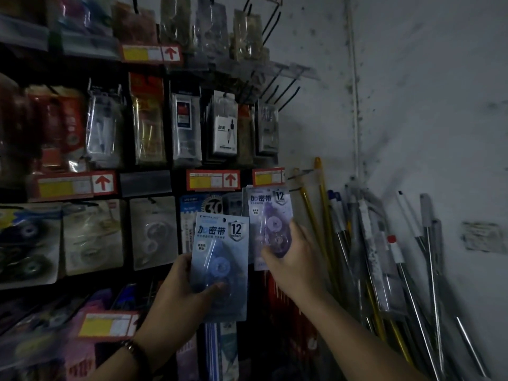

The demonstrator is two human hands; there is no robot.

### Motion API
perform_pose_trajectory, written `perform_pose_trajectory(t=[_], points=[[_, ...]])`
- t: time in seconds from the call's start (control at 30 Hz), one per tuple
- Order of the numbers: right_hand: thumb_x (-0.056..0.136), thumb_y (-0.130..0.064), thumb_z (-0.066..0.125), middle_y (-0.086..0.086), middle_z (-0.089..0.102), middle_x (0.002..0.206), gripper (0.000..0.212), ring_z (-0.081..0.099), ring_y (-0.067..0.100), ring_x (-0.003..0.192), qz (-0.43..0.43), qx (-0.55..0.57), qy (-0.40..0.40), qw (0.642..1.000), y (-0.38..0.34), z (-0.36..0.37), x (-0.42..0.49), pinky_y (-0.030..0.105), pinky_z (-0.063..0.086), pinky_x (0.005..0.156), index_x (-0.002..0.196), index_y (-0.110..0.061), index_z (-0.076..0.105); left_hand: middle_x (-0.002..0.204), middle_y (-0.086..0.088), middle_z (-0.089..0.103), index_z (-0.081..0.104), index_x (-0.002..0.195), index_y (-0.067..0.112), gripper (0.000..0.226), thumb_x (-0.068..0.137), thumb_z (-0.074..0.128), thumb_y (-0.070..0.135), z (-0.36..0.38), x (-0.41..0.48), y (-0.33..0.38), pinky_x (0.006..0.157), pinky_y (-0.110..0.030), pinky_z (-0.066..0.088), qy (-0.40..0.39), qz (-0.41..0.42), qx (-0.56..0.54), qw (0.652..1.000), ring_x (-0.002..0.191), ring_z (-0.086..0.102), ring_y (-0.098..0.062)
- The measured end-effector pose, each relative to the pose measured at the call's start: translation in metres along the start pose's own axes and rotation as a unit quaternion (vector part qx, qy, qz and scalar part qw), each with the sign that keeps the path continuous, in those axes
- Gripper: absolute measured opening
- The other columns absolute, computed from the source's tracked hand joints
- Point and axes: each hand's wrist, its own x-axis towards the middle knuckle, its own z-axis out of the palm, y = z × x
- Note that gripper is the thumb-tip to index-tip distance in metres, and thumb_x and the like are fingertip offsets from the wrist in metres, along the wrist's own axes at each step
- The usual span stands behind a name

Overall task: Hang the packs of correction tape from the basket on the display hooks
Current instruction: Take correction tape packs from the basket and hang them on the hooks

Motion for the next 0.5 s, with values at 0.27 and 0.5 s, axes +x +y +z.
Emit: perform_pose_trajectory(t=[0.27,0.5], points=[[0.082,-0.054,0.076,-0.008,0.041,0.158,0.094,0.048,0.014,0.14,-0.036,0.015,0.02,0.999,0.013,-0.002,0.005,0.037,0.055,0.105,0.161,-0.024,0.034,0.113,-0.003,0.08,0.06,0.123,0.02,0.047,0.086,0.082,0.003,0.011,0.007,0.006,0.079,-0.042,0.066,-0.022,-0.011,-0.035,0.999,0.099,0.079,-0.021],[0.08,-0.057,0.074,-0.005,0.052,0.14,0.083,0.058,0.015,0.123,-0.061,-0.027,0.005,0.998,0.013,-0.004,0.025,0.033,0.059,0.093,0.15,-0.019,0.048,0.11,-0.001,0.08,0.059,0.125,0.021,0.048,0.088,0.079,-0.001,0.017,0.006,0.012,0.064,-0.027,0.064,-0.034,-0.012,-0.048,0.998,0.092,0.08,-0.016]])
